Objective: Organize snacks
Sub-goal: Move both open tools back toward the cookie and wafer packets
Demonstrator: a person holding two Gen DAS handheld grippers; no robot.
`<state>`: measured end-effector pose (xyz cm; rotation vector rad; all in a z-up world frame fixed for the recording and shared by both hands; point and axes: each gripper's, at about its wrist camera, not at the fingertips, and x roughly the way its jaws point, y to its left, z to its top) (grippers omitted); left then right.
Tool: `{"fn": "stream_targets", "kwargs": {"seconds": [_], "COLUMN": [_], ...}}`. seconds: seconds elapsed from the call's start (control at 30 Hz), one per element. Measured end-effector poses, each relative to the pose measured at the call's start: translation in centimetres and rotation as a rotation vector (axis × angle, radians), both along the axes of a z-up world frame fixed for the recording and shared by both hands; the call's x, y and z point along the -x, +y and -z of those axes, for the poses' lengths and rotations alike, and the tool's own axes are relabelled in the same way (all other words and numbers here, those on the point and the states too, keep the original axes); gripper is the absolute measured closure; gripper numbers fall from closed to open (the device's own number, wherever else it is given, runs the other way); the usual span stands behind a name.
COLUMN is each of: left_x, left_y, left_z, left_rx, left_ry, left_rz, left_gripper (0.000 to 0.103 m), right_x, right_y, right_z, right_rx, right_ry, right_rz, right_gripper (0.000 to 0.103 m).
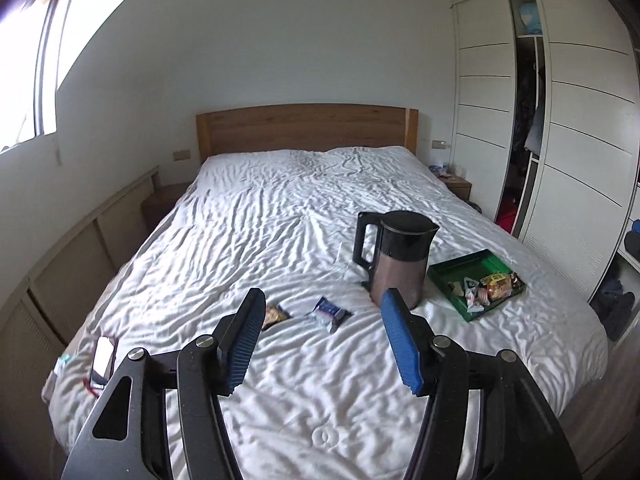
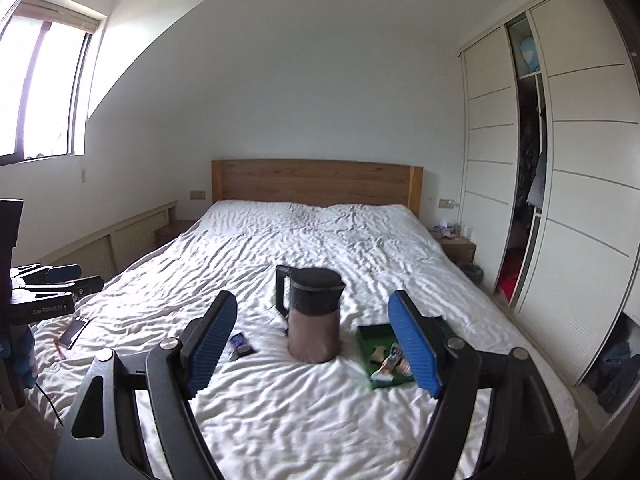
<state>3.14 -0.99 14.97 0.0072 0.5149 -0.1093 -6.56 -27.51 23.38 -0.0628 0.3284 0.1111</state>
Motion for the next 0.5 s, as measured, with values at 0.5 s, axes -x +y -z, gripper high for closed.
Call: {"fn": "stream_targets", "kwargs": {"seconds": [0.5], "left_x": [4.7], "left_y": [4.9], "left_z": [7.3], "left_rx": [0.058], "left_ry": [0.112], "left_rz": [-0.114], "left_gripper": [0.048], "right_x": [3.0], "right_y": [8.8], "right_z": [10.6], "right_rx": [0.063], "right_ry": [0.176], "right_rz": [-0.168], "right_gripper": [0.019]}}
